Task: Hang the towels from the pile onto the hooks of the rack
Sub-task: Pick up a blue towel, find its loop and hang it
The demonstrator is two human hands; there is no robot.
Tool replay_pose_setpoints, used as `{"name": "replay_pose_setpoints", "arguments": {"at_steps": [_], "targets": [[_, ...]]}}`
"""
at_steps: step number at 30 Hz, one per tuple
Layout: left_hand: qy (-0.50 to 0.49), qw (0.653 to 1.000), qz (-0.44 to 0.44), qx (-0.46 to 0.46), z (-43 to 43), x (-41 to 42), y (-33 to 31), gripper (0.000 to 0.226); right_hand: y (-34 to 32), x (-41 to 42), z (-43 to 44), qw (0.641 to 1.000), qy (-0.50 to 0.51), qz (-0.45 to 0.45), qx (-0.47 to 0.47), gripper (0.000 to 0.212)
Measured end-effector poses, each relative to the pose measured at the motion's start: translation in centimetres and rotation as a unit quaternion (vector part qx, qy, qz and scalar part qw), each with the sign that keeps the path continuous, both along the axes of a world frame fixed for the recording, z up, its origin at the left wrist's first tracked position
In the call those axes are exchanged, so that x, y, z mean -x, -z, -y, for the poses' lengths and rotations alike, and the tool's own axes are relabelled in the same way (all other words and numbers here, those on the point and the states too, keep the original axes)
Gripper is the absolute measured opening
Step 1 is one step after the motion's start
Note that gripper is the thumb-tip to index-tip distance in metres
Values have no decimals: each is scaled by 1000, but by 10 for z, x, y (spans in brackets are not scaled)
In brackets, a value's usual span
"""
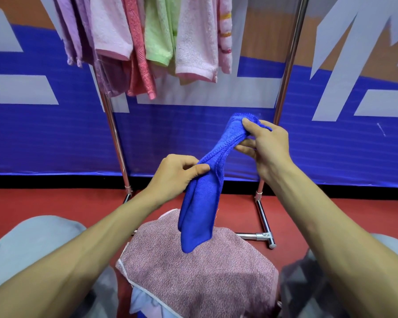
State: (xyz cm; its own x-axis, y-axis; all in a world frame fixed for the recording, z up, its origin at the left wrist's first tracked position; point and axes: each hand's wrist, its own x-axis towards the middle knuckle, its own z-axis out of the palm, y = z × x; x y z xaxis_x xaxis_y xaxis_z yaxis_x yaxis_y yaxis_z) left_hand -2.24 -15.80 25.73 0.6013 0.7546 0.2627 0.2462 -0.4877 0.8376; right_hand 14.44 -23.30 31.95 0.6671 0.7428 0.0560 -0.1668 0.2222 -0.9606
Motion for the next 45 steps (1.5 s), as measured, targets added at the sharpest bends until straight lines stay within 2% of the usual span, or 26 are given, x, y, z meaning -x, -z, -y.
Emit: {"name": "replay_pose_setpoints", "arguments": {"at_steps": [3,7,10,13,15,18,20,22,26,28,30,33,35,39,43,45], "targets": [[38,999,-32,-10,-2,1,1,45,-1,0,-1,1000,-12,15,4,9],[-28,983,-109,-143,-6,0,10,21,0,3,-1,999,-25,39,8,5],[-74,984,-107,-122,-2,-1,13,6,0,3,-1,999,-17,27,9,5],[-91,982,-136,-97,-4,-1,13,13,1,2,-3,1000,4,5,5,11],[-100,971,-191,-102,-7,1,17,15,3,1,-4,1000,30,-5,-7,13],[-95,951,-274,-109,-12,3,25,17,1,-4,-4,996,76,-23,-38,4],[-85,957,-268,-73,-12,4,26,26,0,-8,-3,994,92,-35,-45,8],[-63,971,-228,-42,-10,2,24,30,0,-11,-2,995,83,-47,-43,6],[5,993,-106,50,10,-9,19,13,2,-8,-1,996,19,-79,-32,6],[21,993,-90,68,16,-14,20,35,2,-4,-2,996,-7,-79,-26,8],[0,993,-102,53,19,-19,21,48,1,-1,-2,996,-27,-85,-27,10],[-30,996,-83,35,21,-26,23,50,-1,1,-2,994,-45,-92,-33,13],[-36,997,-61,-9,21,-29,23,40,-2,2,-2,994,-49,-90,-36,11],[-69,990,-72,-100,13,-26,26,21,-3,-2,-2,995,-38,-78,-40,5],[-102,970,-144,-169,11,-21,26,11,-2,-8,0,996,0,-79,-37,4],[-128,961,-176,-173,10,-18,22,1,-1,-9,0,997,19,-74,-34,5]]}}
